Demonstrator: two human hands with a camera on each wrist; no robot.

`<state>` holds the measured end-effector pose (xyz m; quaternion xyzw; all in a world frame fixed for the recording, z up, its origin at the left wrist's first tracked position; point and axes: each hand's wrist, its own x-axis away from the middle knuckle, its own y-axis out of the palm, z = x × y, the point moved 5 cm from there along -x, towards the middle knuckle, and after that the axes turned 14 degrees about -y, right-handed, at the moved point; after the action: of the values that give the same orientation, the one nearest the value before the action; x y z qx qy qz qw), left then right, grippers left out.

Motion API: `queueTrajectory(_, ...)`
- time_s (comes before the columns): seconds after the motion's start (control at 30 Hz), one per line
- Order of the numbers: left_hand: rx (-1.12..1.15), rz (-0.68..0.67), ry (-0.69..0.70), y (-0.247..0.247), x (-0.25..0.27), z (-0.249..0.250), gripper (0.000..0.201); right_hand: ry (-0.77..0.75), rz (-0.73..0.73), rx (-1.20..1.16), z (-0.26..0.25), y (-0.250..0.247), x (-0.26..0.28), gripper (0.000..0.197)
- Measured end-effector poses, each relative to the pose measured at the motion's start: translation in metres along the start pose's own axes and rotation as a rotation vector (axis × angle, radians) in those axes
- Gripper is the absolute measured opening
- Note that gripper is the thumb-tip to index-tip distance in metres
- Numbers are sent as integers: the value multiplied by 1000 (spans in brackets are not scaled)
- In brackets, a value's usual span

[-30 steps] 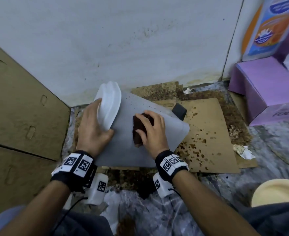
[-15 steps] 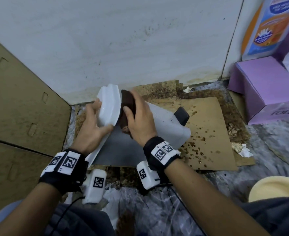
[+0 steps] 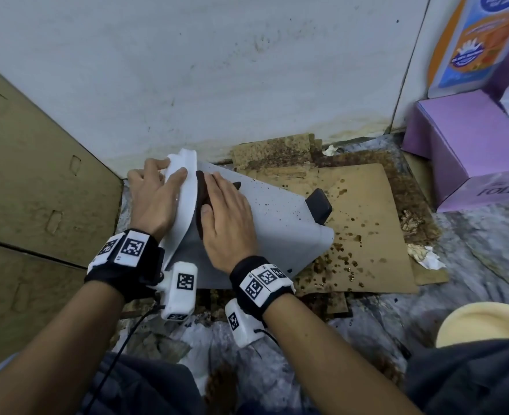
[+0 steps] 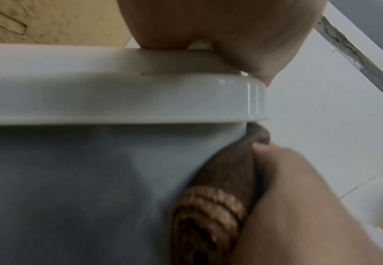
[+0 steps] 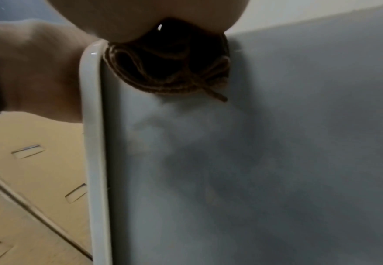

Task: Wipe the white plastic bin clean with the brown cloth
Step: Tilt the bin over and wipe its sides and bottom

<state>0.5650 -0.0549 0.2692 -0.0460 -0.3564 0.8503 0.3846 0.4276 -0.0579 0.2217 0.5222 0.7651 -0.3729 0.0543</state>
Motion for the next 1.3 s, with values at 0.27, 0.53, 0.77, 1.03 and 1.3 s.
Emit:
queueTrajectory(0.27, 68, -53, -45, -4, 3, -8, 42, 162, 21, 31, 65, -20, 39, 55)
queueTrajectory(0.53, -20, -20, -31, 1, 6, 0, 44, 75, 10, -64, 1, -1, -5, 53)
queueTrajectory(0.77, 9, -23, 19, -3, 10, -7, 46, 10, 20, 4, 12, 0, 12, 47)
queueTrajectory(1.03, 69, 7, 3, -10, 10, -19, 41, 333, 45, 89, 123, -36, 76, 54)
queueTrajectory(1.3, 39, 33, 4, -9, 5, -19, 41, 245, 24, 31, 69, -20, 37, 52)
